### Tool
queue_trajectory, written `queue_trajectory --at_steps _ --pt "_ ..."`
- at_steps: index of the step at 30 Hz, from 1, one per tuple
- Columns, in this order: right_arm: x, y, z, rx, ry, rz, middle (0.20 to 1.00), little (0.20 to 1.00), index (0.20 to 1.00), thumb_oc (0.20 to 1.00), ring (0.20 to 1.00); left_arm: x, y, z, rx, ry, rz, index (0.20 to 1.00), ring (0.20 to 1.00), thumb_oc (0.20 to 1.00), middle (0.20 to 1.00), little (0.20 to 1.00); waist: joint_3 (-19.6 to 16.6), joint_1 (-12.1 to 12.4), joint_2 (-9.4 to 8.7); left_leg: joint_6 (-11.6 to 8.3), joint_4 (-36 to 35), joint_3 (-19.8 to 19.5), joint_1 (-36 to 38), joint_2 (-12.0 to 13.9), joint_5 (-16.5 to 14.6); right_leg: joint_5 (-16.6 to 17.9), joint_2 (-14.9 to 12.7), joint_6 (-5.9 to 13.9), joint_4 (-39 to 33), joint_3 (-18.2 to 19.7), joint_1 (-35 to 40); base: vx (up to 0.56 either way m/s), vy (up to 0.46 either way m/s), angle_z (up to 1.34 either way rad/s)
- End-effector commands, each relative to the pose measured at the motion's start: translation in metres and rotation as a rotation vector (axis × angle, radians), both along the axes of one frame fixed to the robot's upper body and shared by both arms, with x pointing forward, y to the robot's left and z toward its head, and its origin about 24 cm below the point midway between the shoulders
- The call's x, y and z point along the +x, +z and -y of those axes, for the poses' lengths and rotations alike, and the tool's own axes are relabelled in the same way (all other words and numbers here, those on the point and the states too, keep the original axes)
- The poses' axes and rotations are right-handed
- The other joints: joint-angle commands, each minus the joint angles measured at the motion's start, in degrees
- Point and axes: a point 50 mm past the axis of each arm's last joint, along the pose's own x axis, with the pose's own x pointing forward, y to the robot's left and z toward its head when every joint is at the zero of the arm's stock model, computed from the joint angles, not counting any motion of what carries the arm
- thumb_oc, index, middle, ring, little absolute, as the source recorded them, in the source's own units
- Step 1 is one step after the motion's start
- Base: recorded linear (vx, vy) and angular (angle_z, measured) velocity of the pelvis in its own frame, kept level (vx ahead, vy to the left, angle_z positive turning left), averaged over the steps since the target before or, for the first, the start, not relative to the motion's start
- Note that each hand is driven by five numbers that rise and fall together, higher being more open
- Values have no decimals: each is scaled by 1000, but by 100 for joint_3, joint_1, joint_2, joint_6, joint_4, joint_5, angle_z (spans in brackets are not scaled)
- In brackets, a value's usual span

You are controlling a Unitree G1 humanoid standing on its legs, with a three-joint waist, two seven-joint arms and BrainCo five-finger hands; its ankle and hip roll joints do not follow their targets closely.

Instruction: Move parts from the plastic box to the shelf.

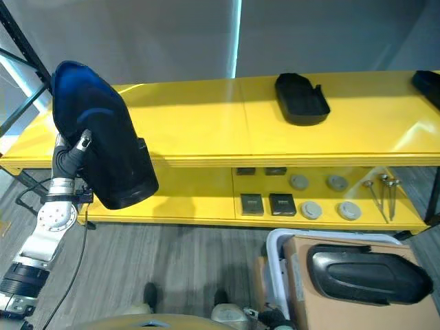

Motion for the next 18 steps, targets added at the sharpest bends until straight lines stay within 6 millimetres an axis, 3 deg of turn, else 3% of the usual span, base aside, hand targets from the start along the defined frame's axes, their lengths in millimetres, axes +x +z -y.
queue_trajectory --at_steps 1,3,5,11,12,15,16,18 --pt "-20 4 22 -105 -93 -54 1000 1000 1000 1000 1000 4 43 -25 50 122 183 200 200 200 200 200 -181 -136 -61 158 29 227 -28 -247 122 -704 -440 522 635 238 176 248 238 -39" --pt "-7 3 12 -87 -109 8 1000 1000 1000 1000 1000 9 40 -37 12 179 156 200 200 200 200 200 -241 -305 -74 247 -174 642 205 -341 20 -631 -616 656 575 478 123 208 227 -56" --pt "-3 3 8 -88 -72 7 1000 1000 1000 1000 1000 14 41 -39 -11 184 155 200 200 200 200 200 -236 -329 -90 262 -191 755 204 -348 11 -597 -633 680 575 577 51 85 104 -65" --pt "10 1 -8 -63 67 20 1000 1000 1000 1000 1000 48 43 -34 -362 63 110 200 200 200 200 200 -76 -769 -103 228 -238 1205 43 -264 53 -322 -612 718 267 920 -397 -3 41 -50" --pt "16 3 -6 -61 89 26 1000 1000 1000 1000 1000 62 59 -30 -449 -10 130 200 200 200 200 200 56 -918 -76 198 -238 1257 -91 -230 97 -252 -564 727 240 1002 -615 -127 -17 -29" --pt "23 5 -6 -65 128 38 1000 1000 1000 1000 1000 78 75 -31 -495 -16 136 200 200 200 200 200 150 -1033 -59 161 -238 1309 -260 -184 157 -174 -514 722 201 1065 -820 -84 -32 -21" --pt "32 7 -6 -70 175 59 1000 1000 1000 1000 1000 87 105 -42 -439 -16 170 200 200 200 200 200 242 -1145 -44 120 -238 1386 -394 -126 200 -74 -463 748 138 1131 -996 -79 -49 -22" --pt "33 8 -5 -69 173 61 1000 1000 1000 1000 1000 94 115 -52 -439 4 143 200 200 200 200 200 289 -1175 -19 98 -238 1427 -476 -102 242 -31 -425 755 109 1172 -1094 -26 -45 -25"
